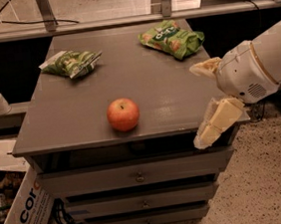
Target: Move apple near green rice chip bag
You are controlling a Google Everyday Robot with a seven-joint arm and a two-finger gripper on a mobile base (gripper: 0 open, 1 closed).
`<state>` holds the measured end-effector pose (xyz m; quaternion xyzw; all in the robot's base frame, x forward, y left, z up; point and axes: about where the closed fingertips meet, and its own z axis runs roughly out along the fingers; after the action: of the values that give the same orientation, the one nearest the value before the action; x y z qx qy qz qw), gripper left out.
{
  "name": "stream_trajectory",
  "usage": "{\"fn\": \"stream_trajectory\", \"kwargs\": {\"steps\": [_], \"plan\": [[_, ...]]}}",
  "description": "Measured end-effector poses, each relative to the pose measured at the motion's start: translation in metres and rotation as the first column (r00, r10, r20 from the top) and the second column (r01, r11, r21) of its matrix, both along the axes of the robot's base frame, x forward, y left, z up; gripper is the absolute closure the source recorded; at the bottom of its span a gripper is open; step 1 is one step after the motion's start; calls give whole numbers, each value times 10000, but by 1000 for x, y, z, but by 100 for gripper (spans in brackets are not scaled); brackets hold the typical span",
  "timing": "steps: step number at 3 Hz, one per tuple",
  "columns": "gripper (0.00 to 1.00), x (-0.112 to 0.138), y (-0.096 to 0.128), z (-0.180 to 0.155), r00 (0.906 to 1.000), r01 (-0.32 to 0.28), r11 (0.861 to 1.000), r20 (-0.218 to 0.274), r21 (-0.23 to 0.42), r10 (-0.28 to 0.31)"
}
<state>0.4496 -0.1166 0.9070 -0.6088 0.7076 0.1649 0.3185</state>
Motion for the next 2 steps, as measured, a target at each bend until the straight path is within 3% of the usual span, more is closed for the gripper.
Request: {"fn": "stream_trajectory", "kwargs": {"steps": [1, 2], "plan": [[0, 0, 0, 0, 10000, -1, 10000, 1, 0, 1], [0, 6, 10, -3, 9992, 0, 9995, 393, 313, -13]]}}
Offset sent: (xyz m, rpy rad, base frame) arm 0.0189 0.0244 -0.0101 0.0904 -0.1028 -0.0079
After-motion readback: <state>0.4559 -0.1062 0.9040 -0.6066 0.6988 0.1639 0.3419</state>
